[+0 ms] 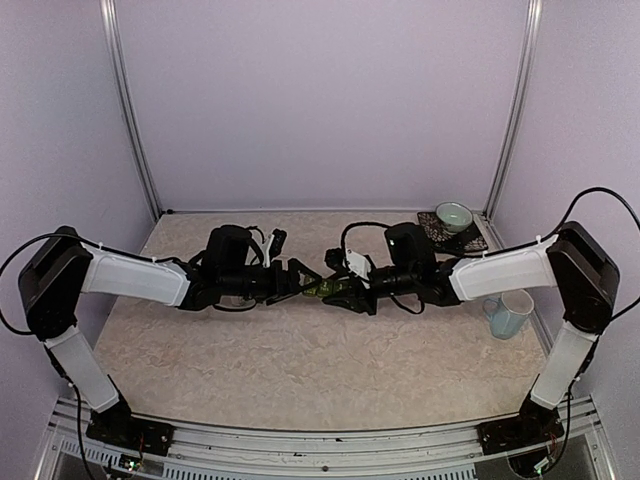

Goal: Sort the pills into containers
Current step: Close the lid of the pill container.

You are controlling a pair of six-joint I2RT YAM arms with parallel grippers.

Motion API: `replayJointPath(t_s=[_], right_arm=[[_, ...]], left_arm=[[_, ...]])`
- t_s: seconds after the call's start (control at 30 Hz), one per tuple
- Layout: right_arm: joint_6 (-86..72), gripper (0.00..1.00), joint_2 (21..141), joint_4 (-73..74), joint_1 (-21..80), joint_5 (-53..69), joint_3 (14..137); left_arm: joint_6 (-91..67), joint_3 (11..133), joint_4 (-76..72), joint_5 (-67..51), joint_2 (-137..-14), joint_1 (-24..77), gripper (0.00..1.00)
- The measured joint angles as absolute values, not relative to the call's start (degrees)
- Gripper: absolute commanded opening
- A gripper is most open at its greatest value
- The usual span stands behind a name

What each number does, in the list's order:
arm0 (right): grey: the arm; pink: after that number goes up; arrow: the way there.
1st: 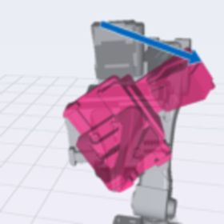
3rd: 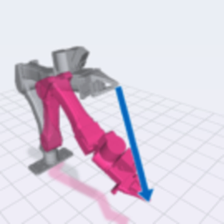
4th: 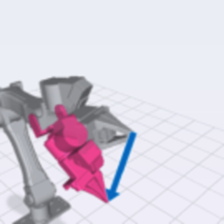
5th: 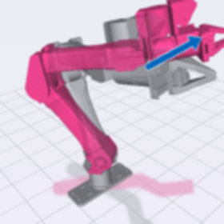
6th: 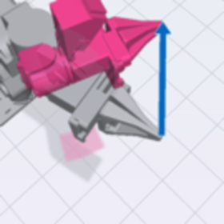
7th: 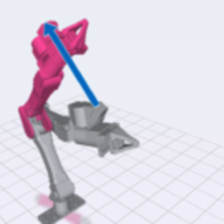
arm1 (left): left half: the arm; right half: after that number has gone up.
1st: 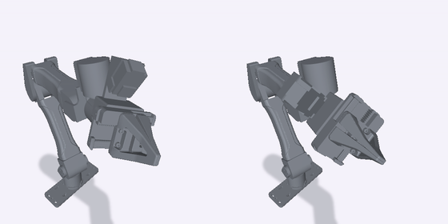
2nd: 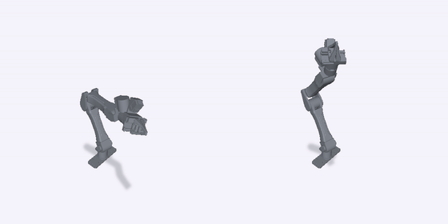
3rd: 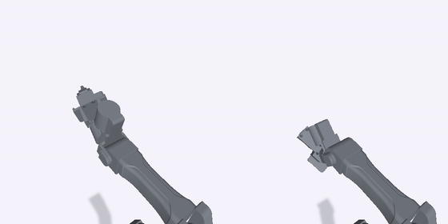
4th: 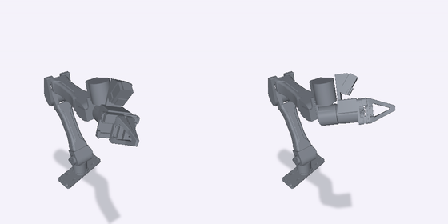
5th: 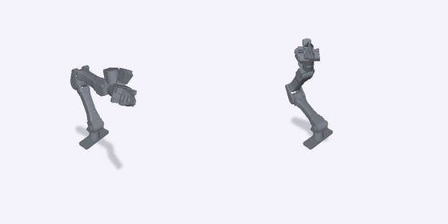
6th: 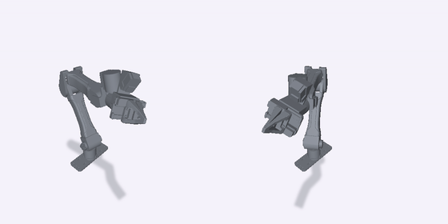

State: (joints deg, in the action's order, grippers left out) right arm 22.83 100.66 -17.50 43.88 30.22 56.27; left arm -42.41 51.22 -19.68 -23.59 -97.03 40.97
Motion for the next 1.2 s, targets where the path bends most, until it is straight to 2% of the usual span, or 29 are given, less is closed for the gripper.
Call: replayJointPath(t_s=[0.27, 0.43, 0.77, 0.87, 1.03, 1.13, 1.2], right_arm=[[20.43, 0.16, 99.04, -17.78, 43.88, 31.44, 56.29], [18.85, 0.16, 98.78, -18.5, 43.88, 32.56, 56.29], [16.21, 0.16, 98.76, -20.99, 43.88, 33.65, 56.29], [15.7, 0.16, 98.76, -21.32, 43.88, 33.61, 56.29], [15.25, 0.16, 98.74, -21.87, 43.88, 33.56, 56.29], [15.35, 0.16, 98.74, -21.98, 43.88, 33.36, 56.29], [15.35, 0.16, 98.7, -22.15, 43.88, 33.36, 56.29]], left_arm=[[-43.68, 49.36, -24.53, -25.21, -96.84, 41.23, 0.8], [-44.88, 47.92, -28.29, -26.15, -96.14, 41.34, 0.63], [-45.95, 46.85, -32.18, -26.76, -94.7, 41.63, 0.51], [-46.39, 46.57, -32.8, -26.76, -94.35, 41.63, 0.41], [-47.35, 46.37, -33.95, -26.72, -94.13, 41.69, 0.33], [-48.27, 46.37, -34.2, -26.44, -94.06, 41.65, 0.32], [-48.64, 46.37, -34.24, -26.33, -93.93, 41.65, 0.37]])
